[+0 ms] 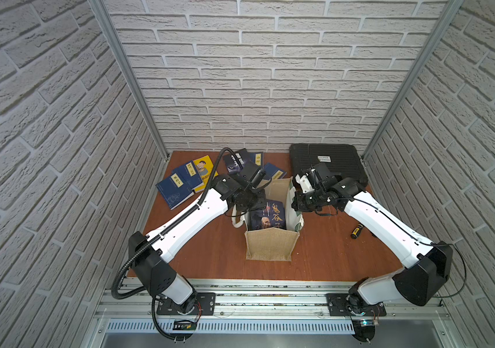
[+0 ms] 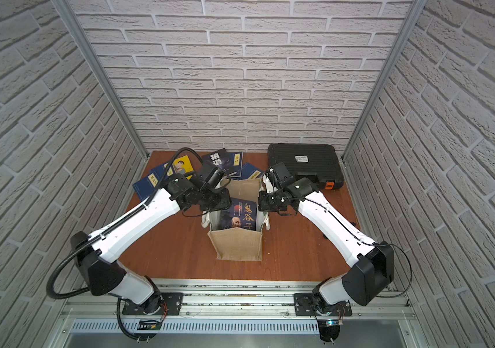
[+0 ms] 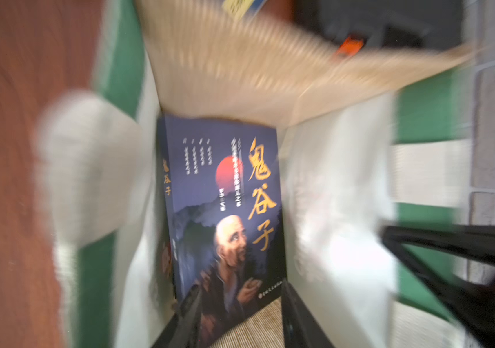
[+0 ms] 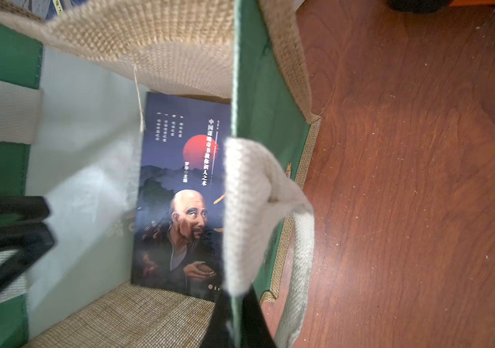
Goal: Put the books into the canvas bag
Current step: Adjust the canvas bag at the center of the board.
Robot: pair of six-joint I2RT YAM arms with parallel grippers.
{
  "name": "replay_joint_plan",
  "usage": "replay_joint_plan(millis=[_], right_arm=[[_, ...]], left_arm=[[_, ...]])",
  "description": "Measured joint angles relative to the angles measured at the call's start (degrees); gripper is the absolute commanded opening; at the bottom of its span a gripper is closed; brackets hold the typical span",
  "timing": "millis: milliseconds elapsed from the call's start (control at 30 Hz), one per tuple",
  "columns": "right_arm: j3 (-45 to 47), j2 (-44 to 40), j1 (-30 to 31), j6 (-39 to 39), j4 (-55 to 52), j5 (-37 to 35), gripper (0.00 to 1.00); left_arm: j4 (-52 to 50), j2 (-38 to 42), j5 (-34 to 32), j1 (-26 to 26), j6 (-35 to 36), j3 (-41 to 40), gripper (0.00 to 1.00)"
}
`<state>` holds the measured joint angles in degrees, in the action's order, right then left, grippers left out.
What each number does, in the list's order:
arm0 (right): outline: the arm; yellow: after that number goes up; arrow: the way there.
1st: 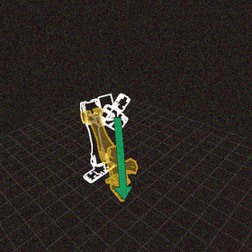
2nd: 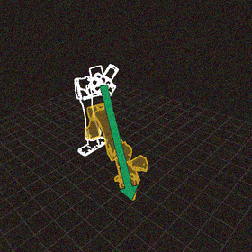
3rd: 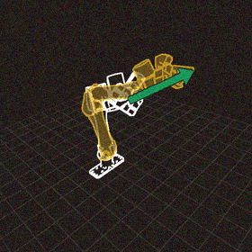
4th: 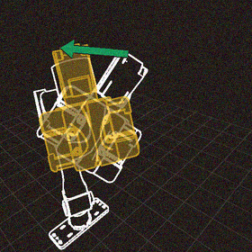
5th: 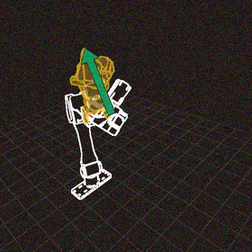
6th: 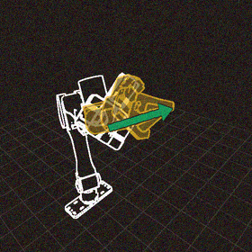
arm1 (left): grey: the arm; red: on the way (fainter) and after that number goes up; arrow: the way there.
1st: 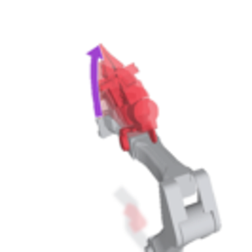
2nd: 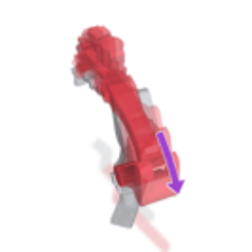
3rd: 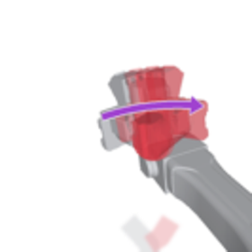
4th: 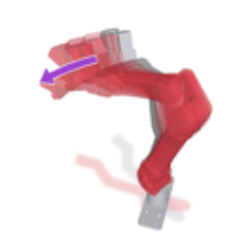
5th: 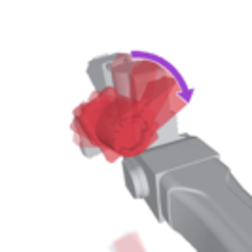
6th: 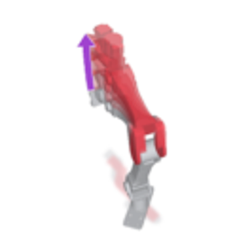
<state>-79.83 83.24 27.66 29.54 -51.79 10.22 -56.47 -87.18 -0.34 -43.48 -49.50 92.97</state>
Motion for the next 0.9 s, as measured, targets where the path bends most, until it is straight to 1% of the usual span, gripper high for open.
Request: replay_joint_plan(millis=[133, 233, 267, 333, 433, 633, 733, 800, 833, 900], right_arm=[[-1.0, 0.9, 0.0, 0.0, -0.4, 0.0, 0.05], [-1.5, 1.3, -0.1, -0.2, -0.9, 0.0, 0.05], [-1.8, 1.5, -0.1, -0.4, -1.2, 0.0, 0.06], [-2.4, 1.9, -0.3, -0.7, -1.7, 0.0, 0.06], [-3.7, 2.7, -0.8, -1.6, -2.9, -0.1, 0.06], [-4.4, 3.3, -2.3, -3.1, -4.3, -1.0, 0.06], [-4.4, 3.5, -2.6, -3.6, -4.6, -1.2, 0.06], [-4.9, 3.8, -2.7, -4.0, -4.9, -1.0, 0.05], [-5.4, 4.2, -2.8, -4.5, -5.3, -0.9, 0.05], [-7.1, 5.4, -2.8, -5.6, -6.3, -0.6, 0.06]], left_arm=[[-2.8, 0.3, -3.0, -1.6, 2.8, 5.1, 0.39], [-6.0, -2.6, -5.0, -4.1, 4.8, 8.9, 0.39], [-6.8, -3.9, -5.9, -4.7, 5.2, 9.7, 0.4], [-8.3, -6.1, -7.6, -5.9, 6.1, 10.4, 0.45], [-10.2, -7.5, -10.2, -6.3, 6.7, 10.4, 0.48], [-11.0, -3.8, -14.9, -6.3, 6.8, 10.4, 0.48], [-10.1, 0.7, -15.8, -5.5, 6.1, 7.3, 0.49], [-8.2, 4.6, -14.9, -4.0, 5.2, 2.0, 0.47], [-7.2, 6.0, -14.3, -3.2, 4.8, -0.5, 0.46], [-4.5, 8.2, -12.0, -1.7, 3.5, -6.6, 0.38]])
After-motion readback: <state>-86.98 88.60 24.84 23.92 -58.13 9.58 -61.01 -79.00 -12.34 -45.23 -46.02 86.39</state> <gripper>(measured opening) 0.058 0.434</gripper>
